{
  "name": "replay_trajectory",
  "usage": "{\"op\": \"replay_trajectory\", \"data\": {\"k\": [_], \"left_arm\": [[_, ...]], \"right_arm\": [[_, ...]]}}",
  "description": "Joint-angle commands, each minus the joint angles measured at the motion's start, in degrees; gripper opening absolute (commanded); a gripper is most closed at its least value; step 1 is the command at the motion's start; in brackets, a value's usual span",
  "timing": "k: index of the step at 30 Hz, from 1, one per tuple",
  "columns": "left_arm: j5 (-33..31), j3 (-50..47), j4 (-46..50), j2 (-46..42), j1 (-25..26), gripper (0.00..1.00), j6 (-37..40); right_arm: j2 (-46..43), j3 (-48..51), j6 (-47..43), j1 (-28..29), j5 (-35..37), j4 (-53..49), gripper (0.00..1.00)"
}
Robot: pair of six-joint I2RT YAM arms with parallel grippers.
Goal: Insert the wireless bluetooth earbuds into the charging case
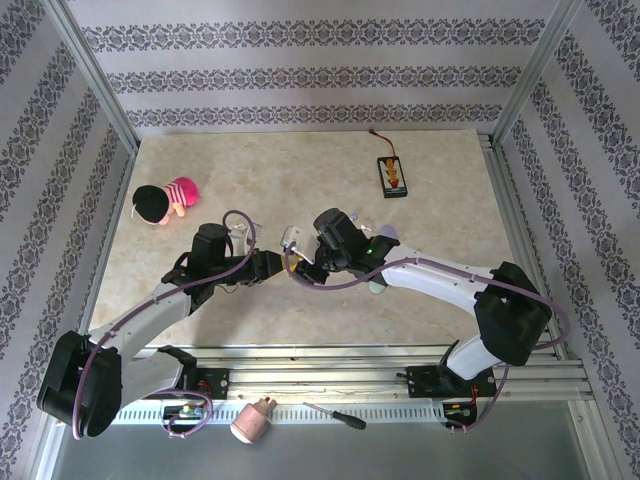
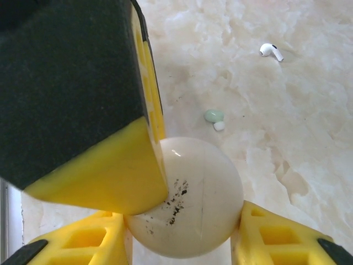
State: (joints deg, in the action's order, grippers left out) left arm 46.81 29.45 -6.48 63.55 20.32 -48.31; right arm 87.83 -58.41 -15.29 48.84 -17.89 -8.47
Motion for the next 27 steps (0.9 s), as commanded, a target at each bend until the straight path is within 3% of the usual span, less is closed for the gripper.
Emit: {"op": "replay_trajectory", "data": {"k": [1,3,6,9,12,19,27], "left_arm": [[1.9,-1.0,-4.3,-0.3,0.8,0.18,0.4],[1.4,-0.9,-4.3,-0.7,0.8,0.12,2.2],[0.2,-0.8,-4.2,-1.9,0.8,0.08,6.2],[-0.8,-0.8,-5.5,-4.0,0.8,0.07,12.2],[-0.5,-2.0,-10.4,-6.5,0.8,0.07,18.0],[5.6,-5.3,-27.8,-9.3,1.0,0.07,28.0],[11.0,-6.1,-46.4,-5.0,1.9,0.06,22.8]], "right_arm": [[-1.4,0.4,0.7,-0.5,-1.7,2.0,0.41],[-2.0,0.6,0.7,-0.6,-2.1,1.9,0.47],[-4.0,1.4,1.2,-1.2,-4.5,1.8,0.68],[-7.4,3.5,3.4,-3.9,-11.6,2.5,0.83],[-11.6,5.8,6.3,-7.4,-20.3,2.9,0.9],[-18.8,11.3,24.6,-16.0,-35.0,15.0,0.9],[-19.3,12.3,36.0,-17.3,-41.2,27.7,0.81]]}}
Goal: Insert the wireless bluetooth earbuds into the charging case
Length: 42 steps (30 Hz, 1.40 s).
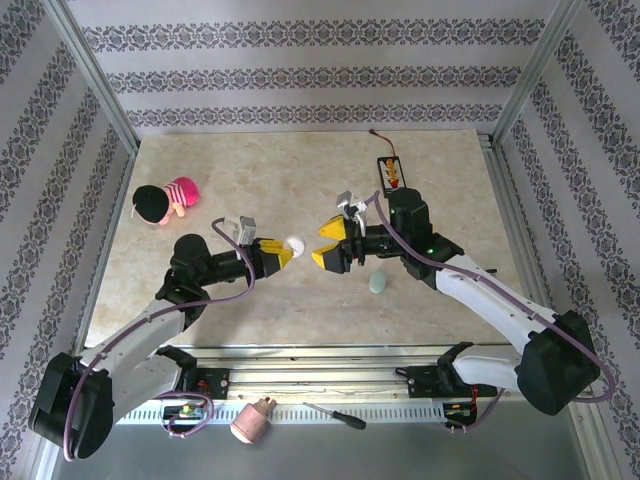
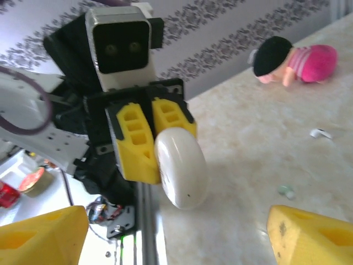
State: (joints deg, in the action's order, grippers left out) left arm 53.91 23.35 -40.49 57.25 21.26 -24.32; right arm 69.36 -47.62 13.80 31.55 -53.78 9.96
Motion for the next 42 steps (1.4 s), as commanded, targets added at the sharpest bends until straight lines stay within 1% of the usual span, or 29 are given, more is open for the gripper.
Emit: {"op": "replay_trajectory", "data": {"k": [1,3,6,7,15,18,22,25,27,28,29,30,32,34,35,38,40,42], "left_arm": [[4.8,0.3,-13.8,2.1,1.1,0.06,-2.3],[5.4,0.6,-16.3,3.1,1.3,0.06,-4.5],[5.3,0.4,-19.0,3.4,1.7,0.06,-6.5],[5.0,0.3,-19.0,3.1,1.9,0.06,-6.7],[3.1,0.7,-15.9,2.5,2.9,0.06,-6.4],[2.7,0.4,-16.0,2.4,3.1,0.06,-6.3],[2.9,0.5,-15.2,2.4,3.2,0.06,-6.0],[2.7,0.2,-14.4,2.1,3.2,0.07,-5.2],[2.5,0.0,-12.9,1.7,3.2,0.1,-4.1],[2.4,0.0,-11.8,1.3,3.2,0.14,-3.4],[2.3,0.0,-10.6,1.0,3.2,0.22,-2.5],[2.2,0.1,-9.4,0.6,3.2,0.28,-1.7],[1.8,0.2,-6.4,-0.5,3.2,0.46,0.4],[1.7,0.7,-1.3,-2.3,3.2,0.58,3.6],[1.5,1.3,2.8,-3.4,3.2,0.63,6.1],[0.1,3.9,15.7,-6.4,3.5,0.71,13.4],[-1.4,5.4,20.8,-7.1,3.9,0.74,16.6],[-2.4,6.7,24.7,-6.5,4.1,0.74,18.6]], "right_arm": [[-0.7,2.0,8.4,0.0,-5.1,12.5,0.78],[-0.1,2.1,9.8,0.1,-4.5,15.0,0.72],[0.7,1.4,9.5,0.7,-4.7,15.4,0.67],[0.9,1.2,9.3,0.9,-4.9,15.5,0.63],[3.1,-0.4,8.0,2.5,-6.6,15.1,0.48],[3.6,-0.9,7.5,3.0,-7.0,15.0,0.4],[3.5,-0.9,7.1,3.1,-7.0,14.6,0.22],[3.0,-0.9,6.6,3.1,-6.2,13.4,0.16],[2.8,-0.9,5.8,3.0,-5.7,12.6,0.15],[2.8,-0.9,5.4,2.8,-5.4,12.0,0.15],[2.6,-1.0,4.7,2.8,-5.2,11.2,0.15],[2.5,-1.1,4.0,2.7,-5.3,10.3,0.14],[2.0,-1.5,1.5,2.1,-4.8,7.1,0.14],[1.6,-2.2,-0.8,1.7,-4.3,3.8,0.14],[1.3,-2.6,-1.9,1.5,-4.0,2.3,0.14],[0.7,-4.0,-6.0,1.6,-2.7,-3.5,0.13],[0.4,-5.1,-8.8,1.7,-1.7,-7.7,0.12],[0.3,-7.0,-12.1,1.9,-0.3,-13.0,0.11]]}}
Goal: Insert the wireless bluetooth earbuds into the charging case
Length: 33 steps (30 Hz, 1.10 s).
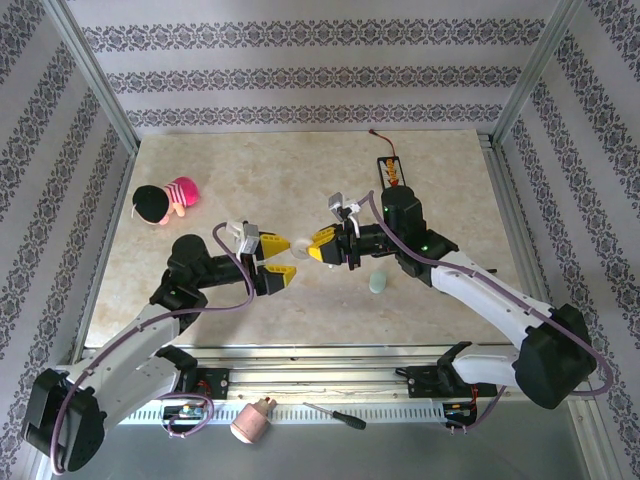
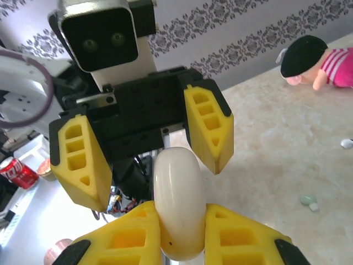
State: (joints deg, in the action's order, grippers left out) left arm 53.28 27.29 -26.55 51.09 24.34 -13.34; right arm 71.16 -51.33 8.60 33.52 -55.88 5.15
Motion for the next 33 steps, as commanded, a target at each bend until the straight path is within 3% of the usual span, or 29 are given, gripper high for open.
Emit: {"op": "replay_trajectory", "data": {"k": [1,4,10,24,30,33], "left_arm": [[-1.9,3.1,11.4,0.3,1.1,0.75,8.2],[-0.5,2.8,8.3,3.0,1.7,0.74,7.4],[1.5,3.1,4.9,6.9,3.9,0.67,9.0],[3.7,1.5,-4.2,7.0,5.0,0.53,6.6],[3.7,1.3,-5.3,7.1,5.0,0.44,6.2],[4.0,1.2,-5.7,7.3,5.0,0.32,6.1]], "right_arm": [[-1.3,-4.3,-8.9,0.3,2.5,-11.4,0.11],[-0.8,-6.6,-12.4,1.2,3.8,-16.6,0.11],[0.4,-8.3,-12.3,2.6,0.4,-17.3,0.1],[2.8,-9.1,-13.4,3.8,0.6,-18.0,0.08],[3.2,-9.0,-14.0,3.9,0.6,-18.4,0.08],[3.2,-8.8,-14.0,3.9,0.6,-18.4,0.08]]}}
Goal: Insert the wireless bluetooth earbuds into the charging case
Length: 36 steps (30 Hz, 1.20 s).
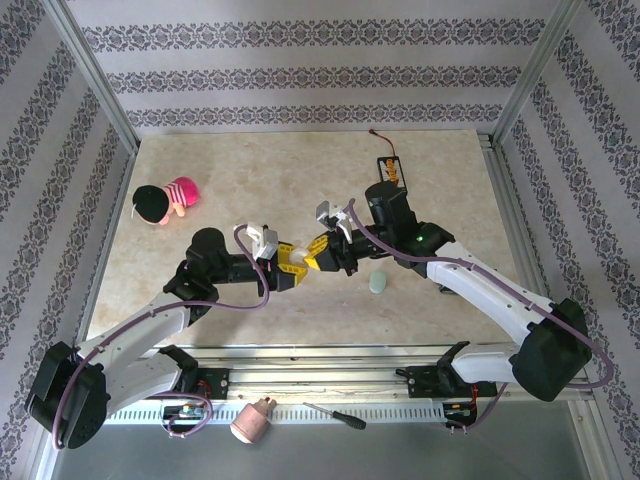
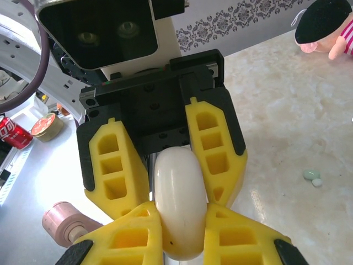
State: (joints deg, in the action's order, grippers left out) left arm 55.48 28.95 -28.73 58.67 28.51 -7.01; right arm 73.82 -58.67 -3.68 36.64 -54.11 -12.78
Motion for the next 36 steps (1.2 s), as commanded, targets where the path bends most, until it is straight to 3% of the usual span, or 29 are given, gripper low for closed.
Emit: {"op": "replay_trajectory", "data": {"k": [1,4,8,11,25,36], "left_arm": [[1.9,-0.4,-3.5,-0.2,0.9,0.25,-0.2],[2.3,-0.4,-3.5,0.1,0.8,0.13,0.1],[2.3,-0.6,-3.3,0.5,0.9,0.06,0.9],[2.9,-0.7,-3.8,0.7,0.9,0.05,0.9],[3.9,-1.1,-4.8,1.0,0.8,0.04,1.9],[1.4,-2.4,-4.2,1.3,0.8,0.04,6.1]], "right_arm": [[0.6,-1.5,-1.8,0.7,-1.2,-0.4,0.08],[0.4,-1.4,-1.6,0.7,-0.5,-0.4,0.12],[0.0,-1.3,-0.9,0.8,1.9,0.5,0.42],[-0.3,-1.2,-0.2,0.4,4.8,1.2,0.51],[-0.4,-1.9,5.3,-2.0,12.7,5.0,0.57],[-3.5,-1.1,6.5,-2.4,8.7,7.0,0.72]]}}
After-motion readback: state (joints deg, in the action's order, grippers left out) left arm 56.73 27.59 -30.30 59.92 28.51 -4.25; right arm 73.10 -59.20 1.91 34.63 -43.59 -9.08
